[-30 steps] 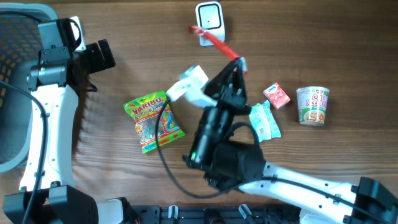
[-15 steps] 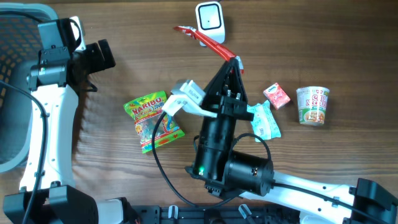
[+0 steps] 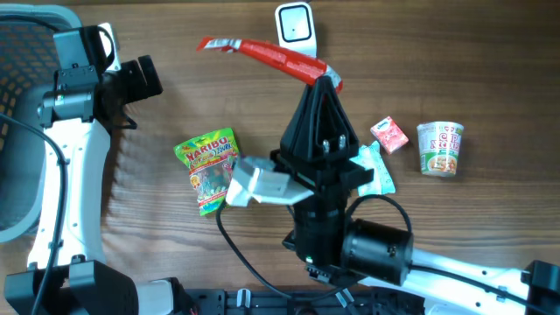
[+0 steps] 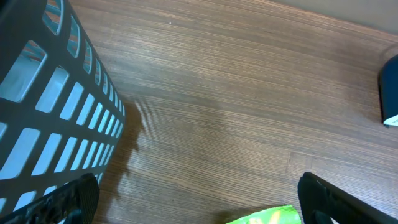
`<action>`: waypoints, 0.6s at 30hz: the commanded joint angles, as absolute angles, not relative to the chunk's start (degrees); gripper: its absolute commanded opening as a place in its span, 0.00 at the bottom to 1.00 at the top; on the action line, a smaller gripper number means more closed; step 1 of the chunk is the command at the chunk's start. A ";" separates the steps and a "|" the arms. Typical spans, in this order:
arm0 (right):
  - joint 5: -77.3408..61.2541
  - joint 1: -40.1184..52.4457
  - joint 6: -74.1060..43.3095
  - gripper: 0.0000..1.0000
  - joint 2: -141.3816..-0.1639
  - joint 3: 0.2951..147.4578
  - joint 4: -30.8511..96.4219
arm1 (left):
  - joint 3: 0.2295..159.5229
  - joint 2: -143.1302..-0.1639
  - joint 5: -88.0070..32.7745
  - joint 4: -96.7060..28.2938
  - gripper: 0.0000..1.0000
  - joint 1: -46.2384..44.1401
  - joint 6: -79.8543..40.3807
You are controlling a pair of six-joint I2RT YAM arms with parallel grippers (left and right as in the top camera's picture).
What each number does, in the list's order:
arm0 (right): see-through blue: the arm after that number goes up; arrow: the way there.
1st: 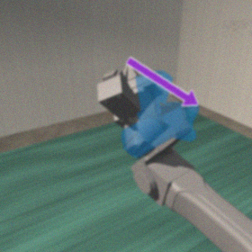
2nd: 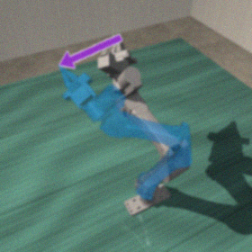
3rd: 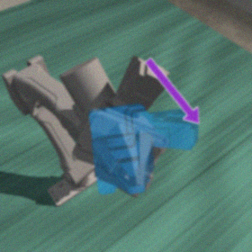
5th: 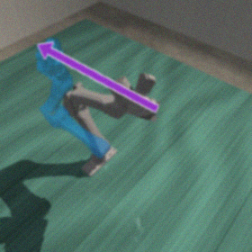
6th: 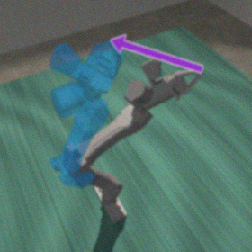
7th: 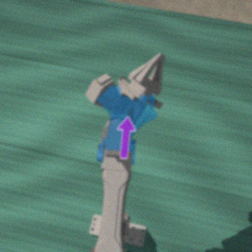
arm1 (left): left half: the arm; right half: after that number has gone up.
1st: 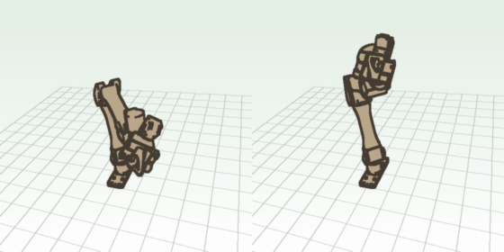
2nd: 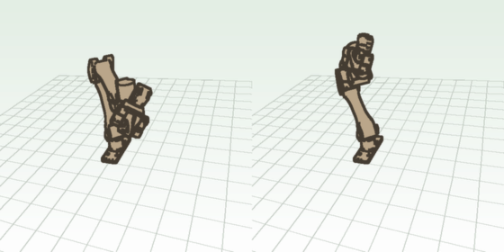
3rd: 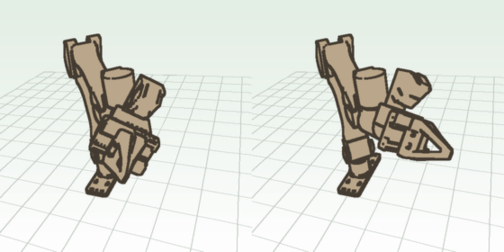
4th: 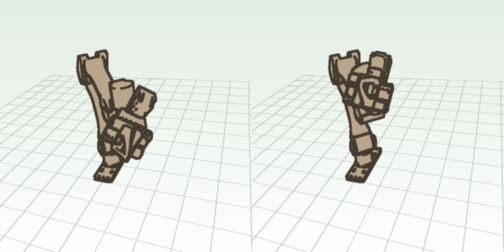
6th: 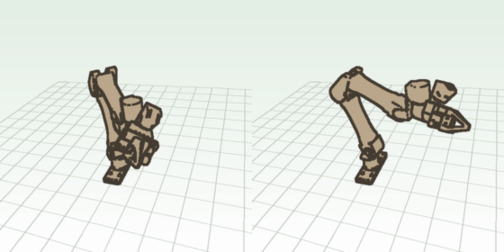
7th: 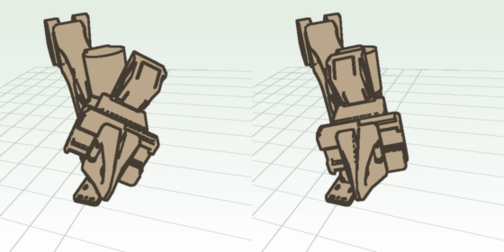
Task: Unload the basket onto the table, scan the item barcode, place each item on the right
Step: 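Raise the Nescafe stick and hold it in front of the scanner, then carry the Nescafe stick back right away from the scanner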
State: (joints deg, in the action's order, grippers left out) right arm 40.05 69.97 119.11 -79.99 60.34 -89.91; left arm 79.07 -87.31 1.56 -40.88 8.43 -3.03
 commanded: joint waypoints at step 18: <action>59.75 62.46 96.77 0.04 -71.77 60.31 -73.89 | 79.50 -86.78 1.08 -40.75 1.00 8.91 -2.13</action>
State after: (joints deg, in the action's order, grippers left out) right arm 39.68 67.81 113.97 -72.20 60.34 -84.77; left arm 79.07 -87.31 1.56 -40.86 8.43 -3.03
